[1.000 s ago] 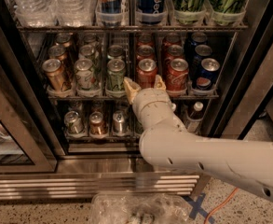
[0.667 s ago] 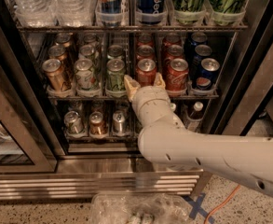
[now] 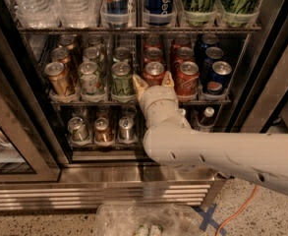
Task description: Pick coke can from middle shelf of fridge
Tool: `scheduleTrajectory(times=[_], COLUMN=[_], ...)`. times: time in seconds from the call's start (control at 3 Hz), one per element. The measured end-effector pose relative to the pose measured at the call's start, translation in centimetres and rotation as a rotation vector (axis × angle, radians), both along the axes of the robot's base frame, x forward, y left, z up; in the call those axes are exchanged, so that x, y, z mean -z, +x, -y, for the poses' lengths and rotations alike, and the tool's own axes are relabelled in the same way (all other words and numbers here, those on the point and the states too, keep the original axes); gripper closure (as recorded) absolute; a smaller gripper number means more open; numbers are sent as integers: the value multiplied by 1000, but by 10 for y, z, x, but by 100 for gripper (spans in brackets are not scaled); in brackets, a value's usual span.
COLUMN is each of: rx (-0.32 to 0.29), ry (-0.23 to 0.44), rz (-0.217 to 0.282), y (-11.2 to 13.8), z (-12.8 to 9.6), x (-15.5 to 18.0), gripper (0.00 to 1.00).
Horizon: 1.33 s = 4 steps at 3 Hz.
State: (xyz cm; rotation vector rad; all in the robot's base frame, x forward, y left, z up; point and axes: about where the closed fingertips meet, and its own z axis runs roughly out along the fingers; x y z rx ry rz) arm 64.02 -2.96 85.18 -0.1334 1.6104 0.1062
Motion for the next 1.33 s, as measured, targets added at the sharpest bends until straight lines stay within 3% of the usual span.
scheduleTrajectory(times=[0.33, 1.33], rx=[23, 16], ry=[-23, -23], rz=[22, 9], y=[8, 2], z=[3, 4], x=[1, -3], gripper=[30, 95])
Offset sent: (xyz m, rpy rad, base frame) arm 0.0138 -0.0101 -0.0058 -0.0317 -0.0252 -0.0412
